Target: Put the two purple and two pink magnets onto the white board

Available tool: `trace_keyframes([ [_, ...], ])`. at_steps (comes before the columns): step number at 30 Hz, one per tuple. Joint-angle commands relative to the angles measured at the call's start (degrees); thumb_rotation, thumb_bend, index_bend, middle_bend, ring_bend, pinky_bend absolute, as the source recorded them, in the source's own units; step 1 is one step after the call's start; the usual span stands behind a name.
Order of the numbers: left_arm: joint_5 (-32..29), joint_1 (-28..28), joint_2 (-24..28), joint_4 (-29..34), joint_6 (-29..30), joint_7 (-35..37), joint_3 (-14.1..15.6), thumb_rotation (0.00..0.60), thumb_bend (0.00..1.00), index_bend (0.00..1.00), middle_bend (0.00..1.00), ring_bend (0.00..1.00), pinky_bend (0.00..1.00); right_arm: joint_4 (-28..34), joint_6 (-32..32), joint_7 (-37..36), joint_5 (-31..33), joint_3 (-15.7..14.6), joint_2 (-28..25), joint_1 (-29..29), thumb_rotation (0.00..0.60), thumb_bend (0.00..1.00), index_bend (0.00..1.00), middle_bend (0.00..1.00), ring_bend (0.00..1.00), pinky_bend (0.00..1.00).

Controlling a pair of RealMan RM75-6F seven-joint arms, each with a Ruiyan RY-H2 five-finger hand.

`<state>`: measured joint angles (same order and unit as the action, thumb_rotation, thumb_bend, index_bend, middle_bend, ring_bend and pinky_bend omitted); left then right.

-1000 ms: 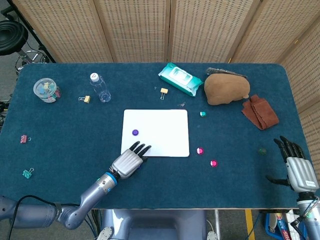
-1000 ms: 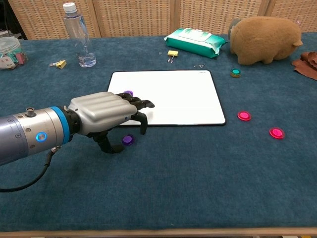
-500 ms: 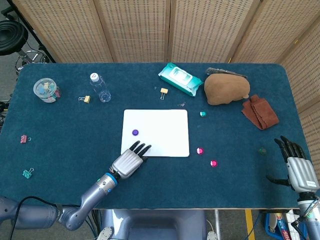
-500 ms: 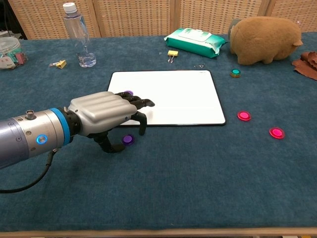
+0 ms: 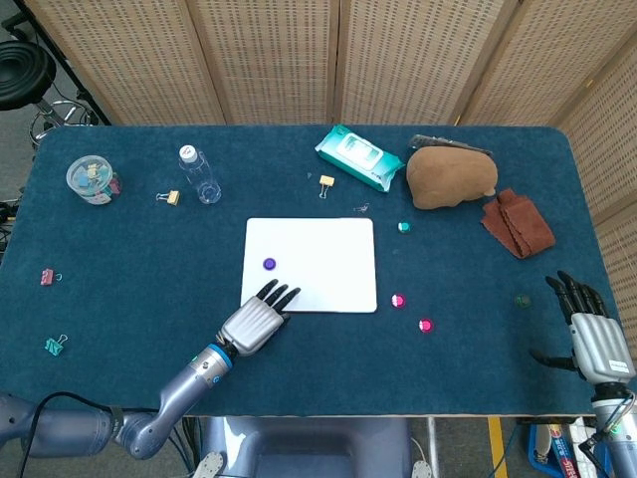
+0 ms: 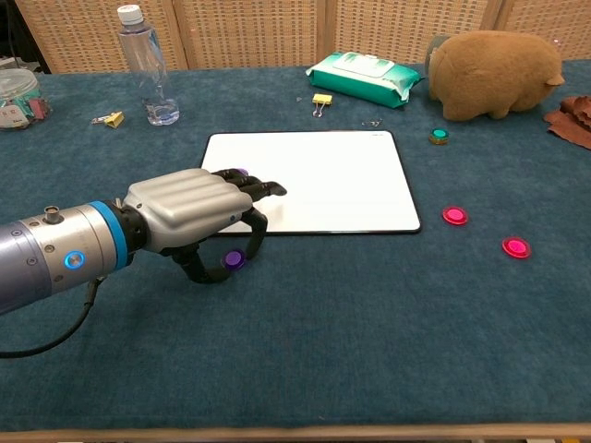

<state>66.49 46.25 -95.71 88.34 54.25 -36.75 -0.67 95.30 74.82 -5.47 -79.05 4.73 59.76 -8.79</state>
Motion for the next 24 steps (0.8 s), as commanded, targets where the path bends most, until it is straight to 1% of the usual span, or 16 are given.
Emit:
trace_keyframes([
  [1, -0.06, 0.01, 0.09, 0.08, -0.06, 0.14, -0.2, 0.6, 0.33, 0.83, 0.0, 0.0, 0.0, 0.04, 0.01, 0.01, -0.01, 0.0, -0.02, 0.0, 0.6, 0.0, 0.0, 0.0, 0.0, 0.0],
  [8, -0.33, 0.24, 1.4, 1.2, 0.55, 0.79, -2.03, 0.6, 0.34, 0.83, 0.0, 0.0, 0.0, 0.05, -0.1, 0.01, 0.13, 0.04, -0.01, -0.02, 0.6, 0.0, 0.0, 0.0, 0.0, 0.0],
  [12, -1.86, 0.76, 2.02, 0.99, 0.59, 0.7, -3.85, 0.6, 0.34, 0.83, 0.0, 0.0, 0.0, 0.07, -0.17, -0.01, 0.13, 0.03, -0.02, -0.06, 0.6, 0.0, 0.0, 0.0, 0.0, 0.0],
  [17, -5.26, 2.06, 1.45, -1.86, -0.31, 0.7, -6.66, 0.6, 0.34, 0.83, 0.0, 0.0, 0.0, 0.08, -0.22, -0.03, 0.17, 0.05, -0.04, -0.08, 0.6, 0.0, 0.0, 0.0, 0.0, 0.0],
  [24, -8.73, 4.69, -1.63, -8.71, -1.79, 1.1, -10.12, 0.6, 0.34, 0.82, 0.0, 0.0, 0.0, -0.08, -0.45, 0.03, 0.37, 0.06, 0.01, -0.14, 0.6, 0.0, 0.0, 0.0, 0.0, 0.0],
])
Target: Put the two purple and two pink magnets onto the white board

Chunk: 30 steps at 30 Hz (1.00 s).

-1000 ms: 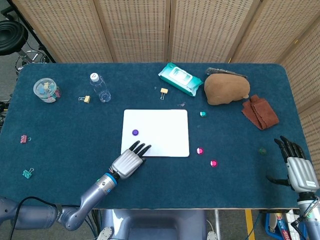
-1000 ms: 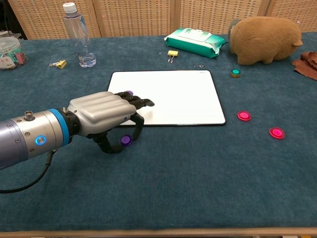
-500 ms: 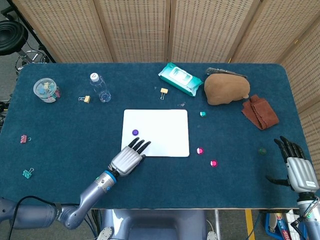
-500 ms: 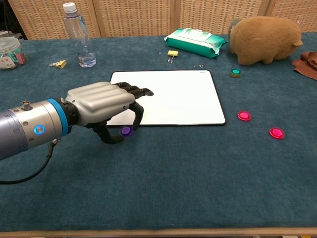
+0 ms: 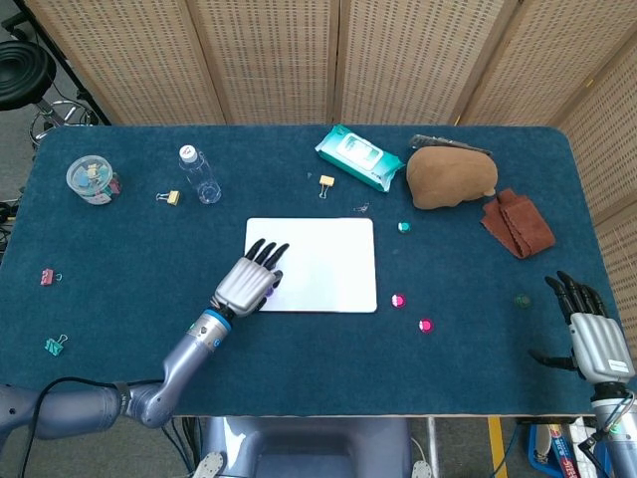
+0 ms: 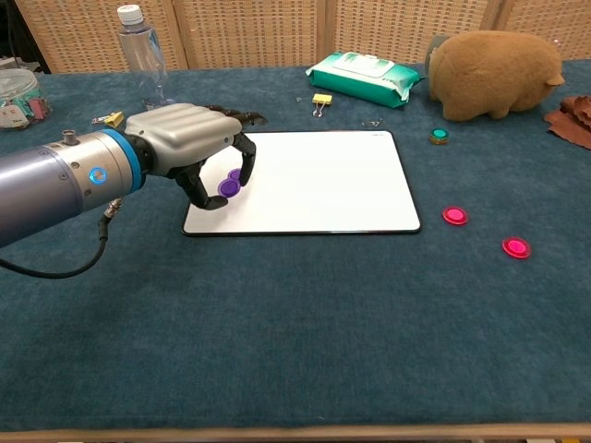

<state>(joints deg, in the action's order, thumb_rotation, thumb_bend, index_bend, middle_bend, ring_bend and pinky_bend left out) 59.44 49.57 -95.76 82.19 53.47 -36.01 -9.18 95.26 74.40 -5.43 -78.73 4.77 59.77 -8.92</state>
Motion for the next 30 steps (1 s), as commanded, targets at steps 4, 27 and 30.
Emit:
trace_keyframes([
  [4, -2.95, 2.5, -2.67, -4.31, -1.96, 0.38, -2.38, 0.6, 0.34, 0.82, 0.0, 0.0, 0.0, -0.17, -0.09, -0.21, 0.27, 0.17, 0.0, -0.05, 0.6, 0.0, 0.0, 0.0, 0.0, 0.0],
  [27, -10.18, 2.83, 2.0, 2.56, -0.86, -4.24, -0.4, 0.6, 0.14, 0.07, 0.0, 0.0, 0.0, -0.1, -0.2, 0.22, 0.02, -0.06, 0.01, -0.06, 0.6, 0.0, 0.0, 0.0, 0.0, 0.0],
  [30, -7.01, 1.19, 4.55, 6.15, 1.16, -1.65, 0.11, 0.6, 0.13, 0.03, 0.0, 0.0, 0.0, -0.18, -0.25, 0.69, -0.15, -0.18, 0.2, -0.12, 0.6, 0.0, 0.0, 0.0, 0.0, 0.0],
])
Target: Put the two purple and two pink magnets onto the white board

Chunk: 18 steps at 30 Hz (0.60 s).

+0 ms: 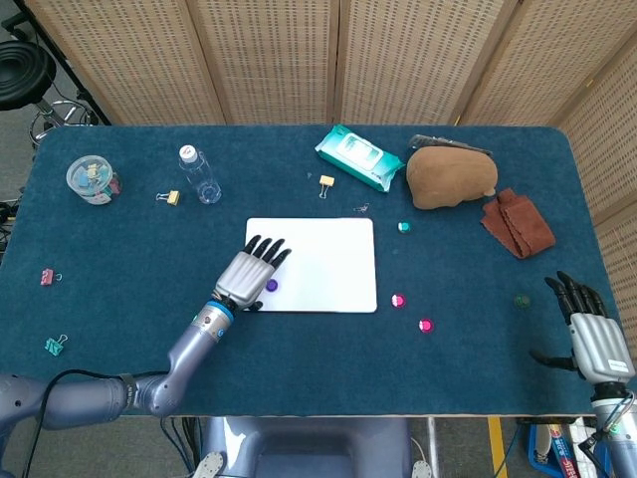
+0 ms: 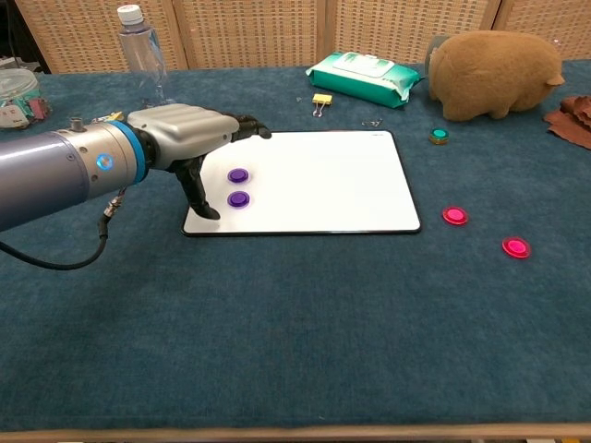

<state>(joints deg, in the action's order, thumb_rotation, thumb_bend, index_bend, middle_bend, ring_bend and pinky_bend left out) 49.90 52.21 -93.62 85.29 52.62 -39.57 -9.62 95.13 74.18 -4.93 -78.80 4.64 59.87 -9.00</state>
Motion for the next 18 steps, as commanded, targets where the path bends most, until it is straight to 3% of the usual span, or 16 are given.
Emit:
trace_keyframes([
  [1, 4.64, -2.45, 3.65, 4.5, 3.15, 3.52, 0.93, 0.6, 0.13, 0.02, 0.0, 0.0, 0.0, -0.09, -0.07, 0.41, -0.11, -0.1, 0.2, -0.08, 0.6, 0.0, 0.0, 0.0, 0.0, 0.0],
  [9, 20.42, -11.82, 14.76, 12.12, 13.97, 14.47, 6.6, 0.6, 0.1, 0.0, 0.0, 0.0, 0.0, -0.71, -0.73, 3.1, -0.4, -0.45, 1.56, -0.71, 0.6, 0.0, 0.0, 0.0, 0.0, 0.0],
  [18, 27.42, -22.75, 26.39, 15.09, 24.16, 26.02, 12.21, 0.6, 0.1, 0.0, 0.0, 0.0, 0.0, 0.39, -2.65, 9.08, -1.72, 0.45, 3.06, -3.91, 0.6, 0.0, 0.0, 0.0, 0.0, 0.0],
])
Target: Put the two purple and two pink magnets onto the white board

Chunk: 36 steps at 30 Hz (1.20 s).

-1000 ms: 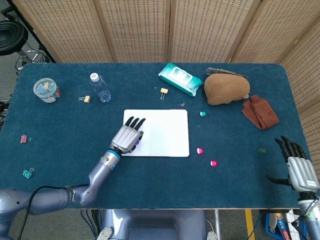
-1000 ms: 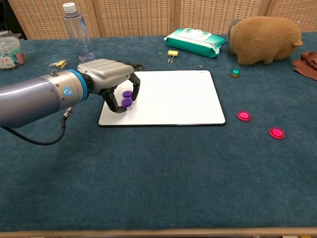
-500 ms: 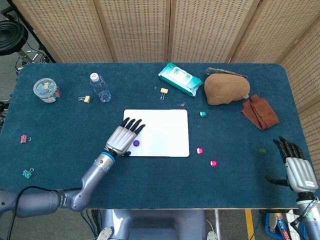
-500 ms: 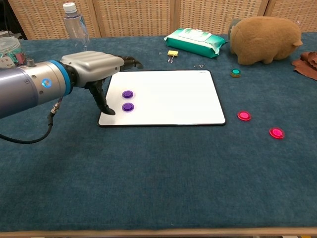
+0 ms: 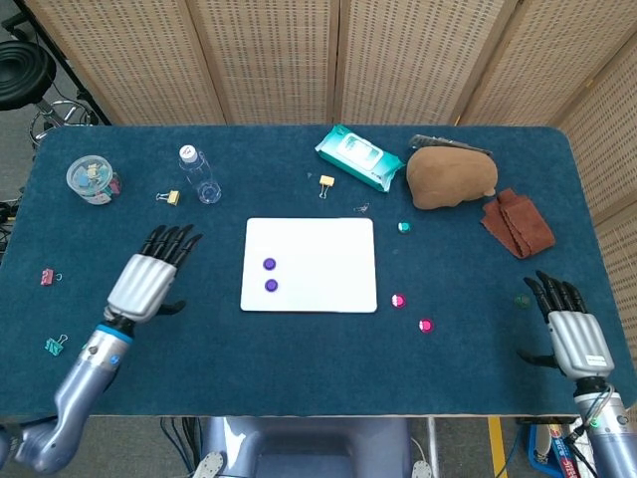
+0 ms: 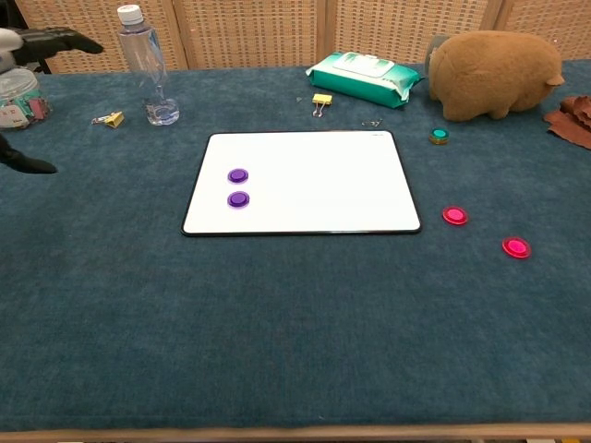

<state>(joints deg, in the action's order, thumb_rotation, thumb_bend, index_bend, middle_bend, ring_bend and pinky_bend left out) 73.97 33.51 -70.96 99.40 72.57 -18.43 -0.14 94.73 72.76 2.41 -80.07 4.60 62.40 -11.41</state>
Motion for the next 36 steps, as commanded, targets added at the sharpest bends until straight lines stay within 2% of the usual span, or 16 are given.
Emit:
trace_keyframes([
  [1, 3.88, -5.81, 4.76, 0.69, 5.97, 6.2, 3.46, 0.6, 0.1, 0.0, 0.0, 0.0, 0.0, 1.49, -2.37, 2.21, -0.62, 0.72, 0.69, -2.48, 0.6, 0.0, 0.0, 0.0, 0.0, 0.0],
  [7, 3.81, -11.84, 8.08, -0.13, 9.64, 12.8, 5.29, 0.6, 0.1, 0.0, 0.0, 0.0, 0.0, 4.67, -9.1, 3.98, 0.12, 2.11, 2.09, -7.83, 0.6, 0.0, 0.04, 0.0, 0.0, 0.0],
  [13, 3.29, -13.53, 10.69, 0.18, 8.77, 16.37, 4.78, 0.6, 0.1, 0.0, 0.0, 0.0, 0.0, 5.54, -16.55, 6.63, 4.42, 4.0, 5.41, -13.67, 0.6, 0.0, 0.18, 0.0, 0.0, 0.0],
  [17, 3.83, -14.1, 11.68, 0.16, 8.43, 17.88, 4.05, 0.6, 0.1, 0.0, 0.0, 0.0, 0.0, 4.37, -19.83, 10.32, 8.92, 5.5, 8.7, -17.32, 0.6, 0.09, 0.25, 0.0, 0.0, 0.0],
  [27, 4.88, -14.9, 13.04, 0.2, 6.72, 20.32, 2.78, 0.6, 0.1, 0.0, 0.0, 0.0, 0.0, -0.17, -23.21, 18.61, 20.57, 7.61, 15.25, -24.05, 0.6, 0.1, 0.31, 0.0, 0.0, 0.0],
  [36, 5.19, -15.38, 13.58, 0.12, 5.28, 21.5, 1.7, 0.6, 0.1, 0.0, 0.0, 0.0, 0.0, -3.86, -23.17, 23.89, 28.77, 7.8, 18.05, -27.92, 0.6, 0.1, 0.38, 0.0, 0.0, 0.0],
])
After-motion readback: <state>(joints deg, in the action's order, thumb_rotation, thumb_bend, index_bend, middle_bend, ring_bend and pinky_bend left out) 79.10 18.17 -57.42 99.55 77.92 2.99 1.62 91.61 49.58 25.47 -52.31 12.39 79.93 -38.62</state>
